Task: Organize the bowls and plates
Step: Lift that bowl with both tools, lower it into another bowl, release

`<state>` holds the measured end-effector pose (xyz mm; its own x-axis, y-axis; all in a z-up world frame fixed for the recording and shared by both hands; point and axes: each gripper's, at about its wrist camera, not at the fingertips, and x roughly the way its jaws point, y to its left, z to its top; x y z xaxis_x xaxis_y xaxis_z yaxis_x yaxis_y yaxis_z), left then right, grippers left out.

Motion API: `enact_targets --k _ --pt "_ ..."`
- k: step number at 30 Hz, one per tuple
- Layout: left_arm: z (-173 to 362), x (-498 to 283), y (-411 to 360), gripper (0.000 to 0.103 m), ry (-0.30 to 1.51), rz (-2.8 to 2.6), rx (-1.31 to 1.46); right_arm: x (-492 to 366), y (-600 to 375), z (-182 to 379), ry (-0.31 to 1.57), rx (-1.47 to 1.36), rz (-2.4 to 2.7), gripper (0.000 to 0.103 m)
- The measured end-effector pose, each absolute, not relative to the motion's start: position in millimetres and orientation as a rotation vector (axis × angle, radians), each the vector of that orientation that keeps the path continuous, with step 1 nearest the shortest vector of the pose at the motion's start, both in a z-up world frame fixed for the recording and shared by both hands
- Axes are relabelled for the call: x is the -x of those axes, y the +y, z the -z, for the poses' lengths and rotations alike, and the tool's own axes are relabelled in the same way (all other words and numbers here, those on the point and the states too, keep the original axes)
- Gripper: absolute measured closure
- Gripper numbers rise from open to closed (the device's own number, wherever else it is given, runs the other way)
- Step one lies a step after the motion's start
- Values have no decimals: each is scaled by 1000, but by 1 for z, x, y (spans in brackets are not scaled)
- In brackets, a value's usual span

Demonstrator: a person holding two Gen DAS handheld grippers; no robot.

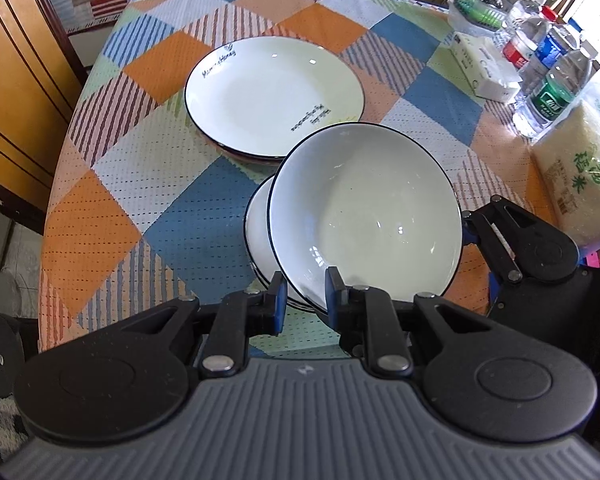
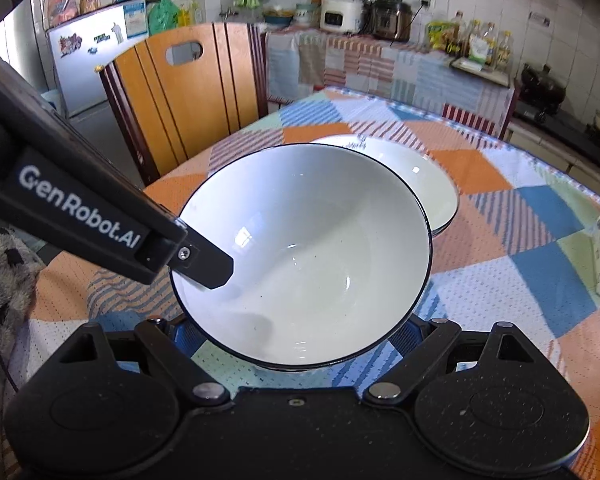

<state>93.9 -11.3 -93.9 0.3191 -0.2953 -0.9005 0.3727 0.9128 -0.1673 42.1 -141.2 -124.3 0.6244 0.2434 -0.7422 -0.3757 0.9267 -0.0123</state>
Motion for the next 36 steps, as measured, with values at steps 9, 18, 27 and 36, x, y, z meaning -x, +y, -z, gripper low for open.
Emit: enact_targets --k 9,18,27,36 --pt "110 -108 -11 84 1210 423 -96 -53 -136 133 862 172 -387 11" --pt "120 -110 -13 83 1210 401 -132 -56 -132 131 888 203 -388 10" --pt "127 -106 -18 81 1196 394 -176 -49 -125 132 890 267 -352 9" --pt "125 -101 -15 76 1185 389 -149 -45 -133 132 906 231 -327 9"
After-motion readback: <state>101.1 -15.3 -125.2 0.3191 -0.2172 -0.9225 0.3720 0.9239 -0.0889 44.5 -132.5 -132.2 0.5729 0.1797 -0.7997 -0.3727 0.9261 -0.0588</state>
